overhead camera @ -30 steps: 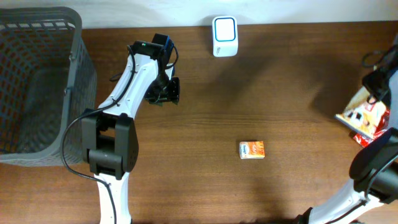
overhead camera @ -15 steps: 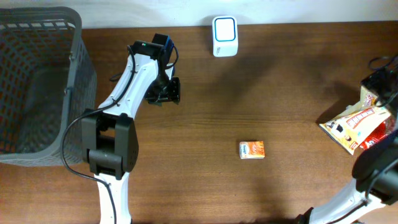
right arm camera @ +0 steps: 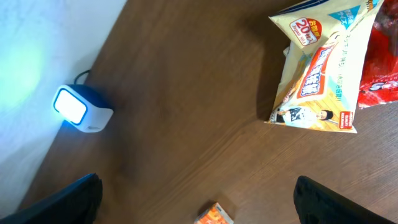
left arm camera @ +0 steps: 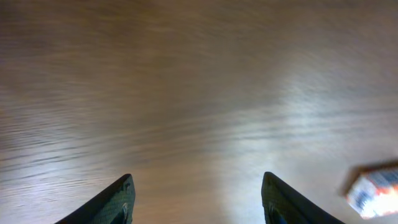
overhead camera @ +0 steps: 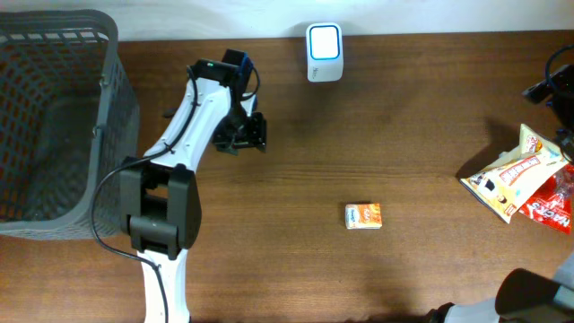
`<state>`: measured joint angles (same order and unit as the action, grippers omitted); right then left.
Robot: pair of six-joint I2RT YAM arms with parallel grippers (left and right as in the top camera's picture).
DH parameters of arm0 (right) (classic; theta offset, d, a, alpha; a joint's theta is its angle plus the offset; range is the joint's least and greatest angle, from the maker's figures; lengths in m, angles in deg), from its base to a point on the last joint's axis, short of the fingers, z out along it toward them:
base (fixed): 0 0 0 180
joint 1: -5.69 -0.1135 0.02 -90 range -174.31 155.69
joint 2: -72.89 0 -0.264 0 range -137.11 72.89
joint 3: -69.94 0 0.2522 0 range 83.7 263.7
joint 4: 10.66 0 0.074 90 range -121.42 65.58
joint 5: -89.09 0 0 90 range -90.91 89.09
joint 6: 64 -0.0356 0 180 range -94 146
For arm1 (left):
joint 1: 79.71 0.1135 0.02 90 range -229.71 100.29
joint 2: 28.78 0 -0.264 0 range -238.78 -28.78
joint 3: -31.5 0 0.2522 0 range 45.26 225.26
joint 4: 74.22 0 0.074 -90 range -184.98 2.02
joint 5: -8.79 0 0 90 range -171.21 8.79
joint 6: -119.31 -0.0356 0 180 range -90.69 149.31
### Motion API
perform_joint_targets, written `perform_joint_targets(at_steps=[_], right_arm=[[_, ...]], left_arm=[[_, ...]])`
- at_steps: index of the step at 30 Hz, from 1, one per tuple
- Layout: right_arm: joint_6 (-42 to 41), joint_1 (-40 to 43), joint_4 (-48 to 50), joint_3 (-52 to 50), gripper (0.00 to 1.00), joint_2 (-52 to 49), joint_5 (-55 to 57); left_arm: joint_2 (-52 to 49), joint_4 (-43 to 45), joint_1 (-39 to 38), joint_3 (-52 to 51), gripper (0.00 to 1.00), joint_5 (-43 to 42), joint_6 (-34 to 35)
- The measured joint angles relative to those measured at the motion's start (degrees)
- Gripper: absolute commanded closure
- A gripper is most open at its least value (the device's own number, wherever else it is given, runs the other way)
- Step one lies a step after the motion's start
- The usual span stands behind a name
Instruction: Scan the item barcode
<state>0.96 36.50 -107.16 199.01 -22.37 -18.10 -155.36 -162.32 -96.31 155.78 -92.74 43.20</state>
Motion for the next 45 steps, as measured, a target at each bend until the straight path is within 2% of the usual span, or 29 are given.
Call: perform_joint_targets(at_steps=[4, 8, 12, 21, 34, 39, 41, 43, 45], right_arm=[[0.17, 0.00, 0.02, -0.02, 0.02, -1.40, 2.03], [0.20, 0.00, 0.02, -0.02, 0.02, -1.55, 2.99], [0.22, -0.04, 0.00, -0.02, 0.02, -1.55, 3.23], [0.24, -0.04, 0.02, -0.02, 0.02, -1.55, 3.65], [0.26, -0.11, 0.00, -0.02, 0.02, -1.55, 3.82], [0.22, -0.11, 0.00, -0.02, 0.02, -1.55, 3.82], [0.22, -0.11, 0.00, -0.02, 0.02, -1.55, 3.82], [0.24, -0.11, 0.00, -0.02, 0.02, -1.55, 3.82], [0.22, -0.11, 0.02, -0.02, 0.02, -1.55, 3.82]], left_arm=[[0.00, -0.85, -3.72, 0.00, 0.35, -4.44, -2.80], [0.02, -1.01, -9.99, 0.00, 0.25, -6.38, -4.31], [0.02, 2.45, -16.57, 0.00, 0.22, -7.19, -6.19], [0.00, 12.28, -25.35, -0.94, 0.25, -7.58, -10.91], [0.00, 17.97, -32.20, -9.46, 0.27, -8.02, -13.94], [0.00, 20.90, -32.96, -11.15, 0.41, -8.02, -14.12], [0.00, 21.64, -32.96, -11.65, 0.44, -8.04, -14.32], [0.00, 22.75, -32.94, -11.96, 0.44, -8.02, -14.34], [0.00, 23.69, -32.94, -12.17, 0.36, -7.72, -14.32]])
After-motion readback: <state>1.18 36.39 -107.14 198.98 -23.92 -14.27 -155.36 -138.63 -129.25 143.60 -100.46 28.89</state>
